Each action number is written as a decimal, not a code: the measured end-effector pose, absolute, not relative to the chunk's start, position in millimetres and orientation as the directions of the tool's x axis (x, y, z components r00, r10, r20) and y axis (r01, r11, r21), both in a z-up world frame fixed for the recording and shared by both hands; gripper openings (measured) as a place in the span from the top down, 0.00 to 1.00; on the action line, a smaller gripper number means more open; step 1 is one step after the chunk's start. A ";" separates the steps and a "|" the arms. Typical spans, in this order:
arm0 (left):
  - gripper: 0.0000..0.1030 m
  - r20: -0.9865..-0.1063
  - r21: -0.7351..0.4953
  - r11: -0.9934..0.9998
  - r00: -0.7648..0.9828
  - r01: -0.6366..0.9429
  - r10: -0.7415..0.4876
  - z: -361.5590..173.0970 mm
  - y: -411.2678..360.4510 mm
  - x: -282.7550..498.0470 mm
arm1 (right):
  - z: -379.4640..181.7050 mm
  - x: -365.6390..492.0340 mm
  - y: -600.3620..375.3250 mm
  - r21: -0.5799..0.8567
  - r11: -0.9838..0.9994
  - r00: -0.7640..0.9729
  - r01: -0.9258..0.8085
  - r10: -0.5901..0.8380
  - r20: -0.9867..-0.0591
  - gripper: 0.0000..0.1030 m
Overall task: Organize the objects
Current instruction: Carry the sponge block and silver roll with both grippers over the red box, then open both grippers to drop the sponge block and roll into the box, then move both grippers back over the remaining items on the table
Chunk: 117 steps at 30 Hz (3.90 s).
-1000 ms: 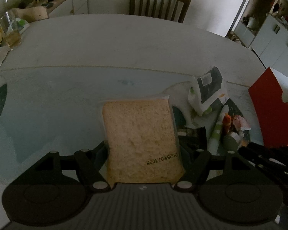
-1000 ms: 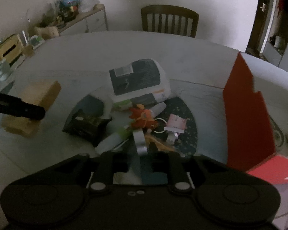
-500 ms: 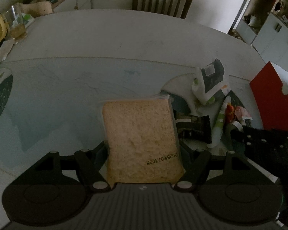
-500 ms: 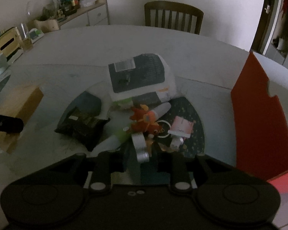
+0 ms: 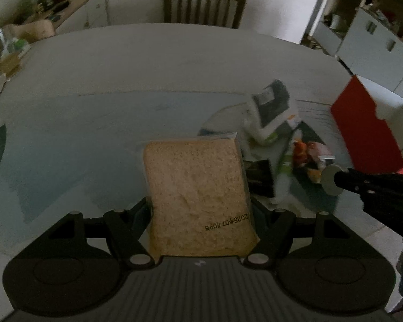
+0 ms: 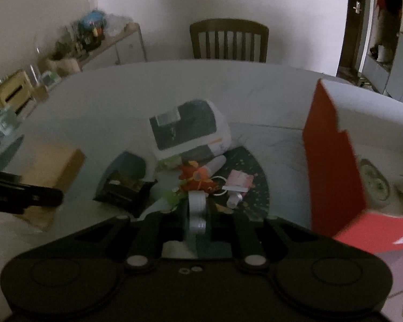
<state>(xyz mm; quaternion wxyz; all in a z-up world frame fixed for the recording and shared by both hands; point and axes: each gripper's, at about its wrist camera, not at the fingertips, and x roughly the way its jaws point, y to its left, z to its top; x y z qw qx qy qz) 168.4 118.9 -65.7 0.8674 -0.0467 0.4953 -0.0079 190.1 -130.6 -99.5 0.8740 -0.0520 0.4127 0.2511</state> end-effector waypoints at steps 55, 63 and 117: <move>0.28 -0.837 0.103 0.910 0.530 0.402 -0.140 -47.4 -266.5 304.3 | -77.2 293.1 -384.6 0.136 0.937 0.626 -0.322 0.318 -0.712 0.88; 0.28 -0.859 0.124 0.895 0.498 0.428 -0.120 -75.5 -288.2 329.9 | -100.8 309.4 -374.9 0.123 0.933 0.564 -0.337 0.305 -0.767 0.88; 0.26 -0.762 -0.067 0.891 0.553 0.448 -0.336 -17.9 -214.6 276.3 | -53.0 275.2 -395.2 0.221 0.904 0.572 -0.366 0.406 -0.713 0.53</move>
